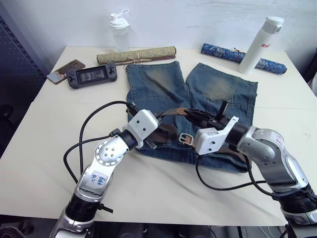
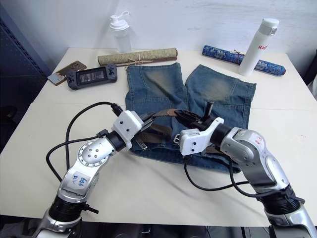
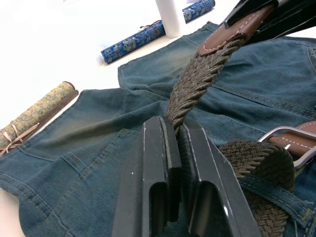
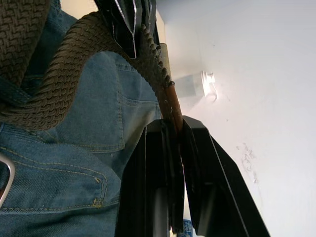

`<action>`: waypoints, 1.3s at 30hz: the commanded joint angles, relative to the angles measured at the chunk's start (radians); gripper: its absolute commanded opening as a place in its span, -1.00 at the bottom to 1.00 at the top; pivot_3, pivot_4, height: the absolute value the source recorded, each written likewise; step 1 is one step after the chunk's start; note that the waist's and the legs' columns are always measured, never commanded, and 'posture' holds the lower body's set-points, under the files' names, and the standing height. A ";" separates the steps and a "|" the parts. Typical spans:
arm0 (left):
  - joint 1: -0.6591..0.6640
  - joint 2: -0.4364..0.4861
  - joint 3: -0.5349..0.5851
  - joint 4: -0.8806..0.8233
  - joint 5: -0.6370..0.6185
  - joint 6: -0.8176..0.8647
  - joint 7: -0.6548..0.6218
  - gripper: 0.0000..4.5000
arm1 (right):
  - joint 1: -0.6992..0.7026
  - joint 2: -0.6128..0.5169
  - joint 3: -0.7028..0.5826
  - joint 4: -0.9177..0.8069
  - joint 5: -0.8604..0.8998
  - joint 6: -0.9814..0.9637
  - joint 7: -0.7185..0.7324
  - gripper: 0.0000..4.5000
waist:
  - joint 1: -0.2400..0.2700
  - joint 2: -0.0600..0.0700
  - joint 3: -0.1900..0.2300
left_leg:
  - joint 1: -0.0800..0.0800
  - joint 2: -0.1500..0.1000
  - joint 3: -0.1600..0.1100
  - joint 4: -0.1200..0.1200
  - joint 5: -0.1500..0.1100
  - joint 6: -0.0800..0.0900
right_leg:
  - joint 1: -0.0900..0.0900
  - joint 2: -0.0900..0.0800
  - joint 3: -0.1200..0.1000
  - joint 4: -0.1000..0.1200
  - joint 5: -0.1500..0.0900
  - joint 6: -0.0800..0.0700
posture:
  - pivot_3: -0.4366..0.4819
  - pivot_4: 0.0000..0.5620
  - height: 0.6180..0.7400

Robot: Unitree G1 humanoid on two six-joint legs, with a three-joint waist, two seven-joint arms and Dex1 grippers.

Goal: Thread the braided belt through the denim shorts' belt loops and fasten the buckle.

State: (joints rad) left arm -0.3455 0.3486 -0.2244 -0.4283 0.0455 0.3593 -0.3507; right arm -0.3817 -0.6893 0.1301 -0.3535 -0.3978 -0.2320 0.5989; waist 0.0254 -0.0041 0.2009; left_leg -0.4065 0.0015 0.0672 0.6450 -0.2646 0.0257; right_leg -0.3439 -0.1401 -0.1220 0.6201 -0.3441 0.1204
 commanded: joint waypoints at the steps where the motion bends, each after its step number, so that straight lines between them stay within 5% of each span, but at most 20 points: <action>1: 0.004 -0.015 0.001 -0.011 -0.004 -0.027 -0.010 -0.99 | 0.005 0.019 -0.031 -0.045 0.053 0.063 0.015 -1.00 | 0.000 0.000 0.000 | 0.000 0.000 0.000 0.000 0.000 0.000 | 0.000 0.000 0.000 0.000 0.000 0.000 | -0.05 -0.47 0.63; 4: 0.009 -0.021 0.001 -0.007 -0.001 -0.029 -0.012 -0.99 | 0.007 0.045 -0.055 -0.061 0.068 0.116 -0.003 -1.00 | 0.000 0.000 0.000 | 0.000 0.000 0.000 0.000 0.000 0.000 | 0.000 0.000 0.000 0.001 0.000 0.000 | -0.05 -0.47 0.63; 5: 0.010 -0.024 0.003 -0.007 -0.001 -0.026 -0.011 -1.00 | 0.005 0.054 -0.067 -0.066 0.074 0.134 -0.013 -0.61 | 0.000 0.000 0.000 | 0.000 0.000 0.000 0.000 0.000 0.000 | 0.000 0.000 -0.001 0.001 0.000 0.000 | -0.05 -0.47 0.63; 13: 0.052 -0.099 0.099 0.014 -0.090 0.068 0.010 -1.00 | 0.201 0.086 -0.202 -0.218 0.189 0.329 0.004 0.99 | 0.004 0.000 0.000 | -0.002 -0.001 -0.003 0.000 0.000 0.001 | 0.001 -0.001 0.000 0.001 0.000 0.000 | -0.05 -0.47 0.63; 23: -0.036 -0.118 0.177 0.019 -0.203 0.136 -0.019 -1.00 | 0.437 0.143 -0.019 -0.273 0.045 0.277 -0.078 0.99 | 0.001 0.000 0.000 | -0.001 0.000 -0.002 0.000 0.000 0.000 | 0.000 0.000 -0.001 0.000 0.000 0.000 | -0.05 -0.47 0.63; 39: -0.083 -0.097 0.191 0.029 -0.225 0.152 -0.018 -1.00 | 0.431 0.184 0.063 -0.105 -0.146 0.228 -0.225 0.99 | 0.001 0.000 0.000 | 0.000 0.000 -0.002 0.000 0.000 0.000 | 0.000 0.001 0.000 0.000 0.000 0.000 | -0.05 -0.47 0.63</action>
State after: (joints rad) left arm -0.4145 0.2474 -0.0487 -0.3783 -0.1699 0.5230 -0.3707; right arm 0.0543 -0.5156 0.1878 -0.4608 -0.5305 0.0109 0.3884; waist 0.0262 -0.0042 0.2008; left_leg -0.4065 0.0010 0.0655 0.6451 -0.2647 0.0252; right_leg -0.3439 -0.1394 -0.1219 0.6206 -0.3443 0.1205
